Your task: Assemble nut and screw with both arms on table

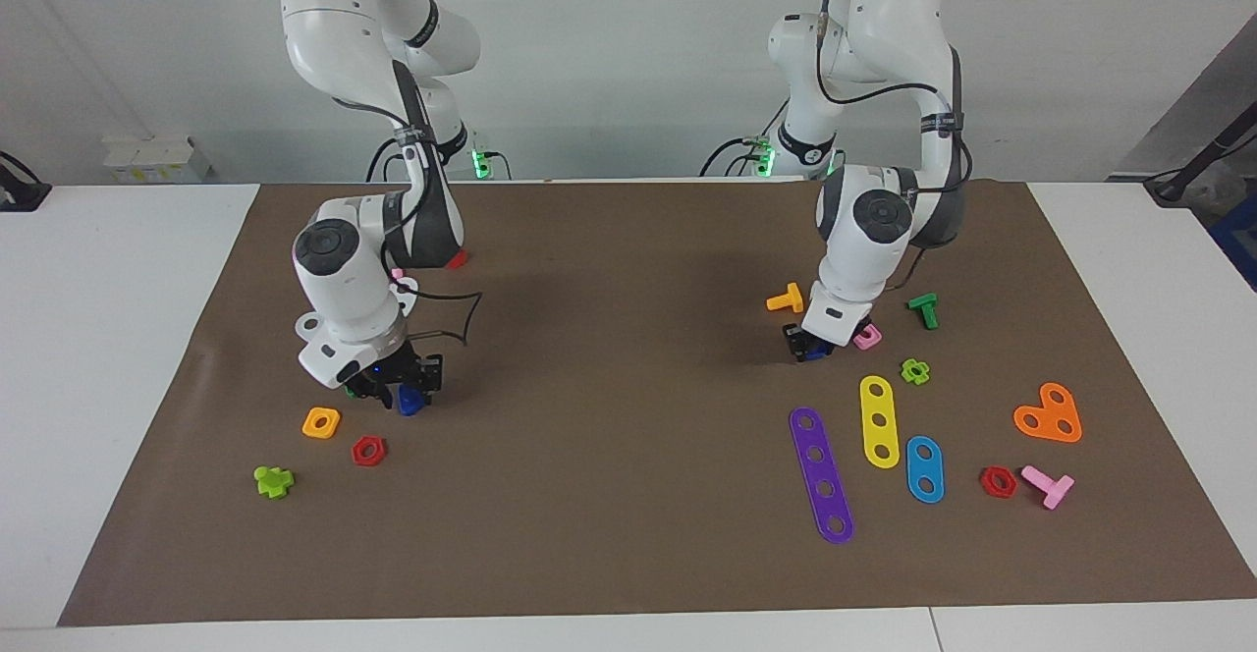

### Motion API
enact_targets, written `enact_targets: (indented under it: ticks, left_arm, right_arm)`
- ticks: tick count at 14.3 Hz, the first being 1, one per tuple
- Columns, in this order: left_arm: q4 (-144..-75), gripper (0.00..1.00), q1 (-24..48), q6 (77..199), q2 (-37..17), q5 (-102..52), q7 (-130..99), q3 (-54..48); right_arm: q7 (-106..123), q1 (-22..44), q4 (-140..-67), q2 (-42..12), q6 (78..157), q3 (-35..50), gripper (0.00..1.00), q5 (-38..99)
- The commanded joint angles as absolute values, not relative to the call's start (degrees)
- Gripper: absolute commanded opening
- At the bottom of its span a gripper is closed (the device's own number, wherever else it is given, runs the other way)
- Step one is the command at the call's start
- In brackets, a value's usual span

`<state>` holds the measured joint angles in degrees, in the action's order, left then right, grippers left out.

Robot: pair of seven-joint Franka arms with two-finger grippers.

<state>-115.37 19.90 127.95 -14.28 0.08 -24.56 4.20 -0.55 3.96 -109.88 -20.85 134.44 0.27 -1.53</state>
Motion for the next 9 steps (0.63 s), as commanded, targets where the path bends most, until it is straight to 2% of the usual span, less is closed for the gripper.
enact_targets:
  ticks: [1, 5, 6, 7, 8, 9]
  left_arm:
    - [-106.11, 0.0, 20.3, 119.82, -17.22, -0.17, -23.99, 4.92]
    - [-103.01, 0.0, 19.86, 117.69, -17.67, -0.35, -23.91, 4.92]
    - [-102.57, 0.0, 19.86, 117.6, -17.58, -0.35, -23.91, 5.01]
    - [-102.05, 0.0, 19.78, 116.99, -17.67, -0.44, -23.91, 5.01]
    - [-101.08, 0.0, 19.78, 116.03, -17.67, -0.44, -23.91, 5.01]
    - [-100.47, 0.0, 19.78, 115.41, -17.67, -0.53, -23.91, 5.01]
  right_arm:
    - [-0.18, 3.78, -110.92, -19.34, 132.98, 0.44, 0.47, -0.53]
    - [-0.09, 3.78, -111.0, -18.99, 131.22, 0.44, 0.39, -0.61]
    - [-0.09, 3.78, -111.01, -18.9, 130.79, 0.44, 0.34, -0.62]
    - [0.09, 3.78, -110.92, -18.81, 130.09, 0.44, 0.25, -0.62]
    - [0.09, 3.78, -110.92, -18.81, 129.99, 0.44, 0.09, -0.7]
    - [-0.09, 3.78, -110.57, -18.81, 130.08, 0.44, 0.0, -0.7]
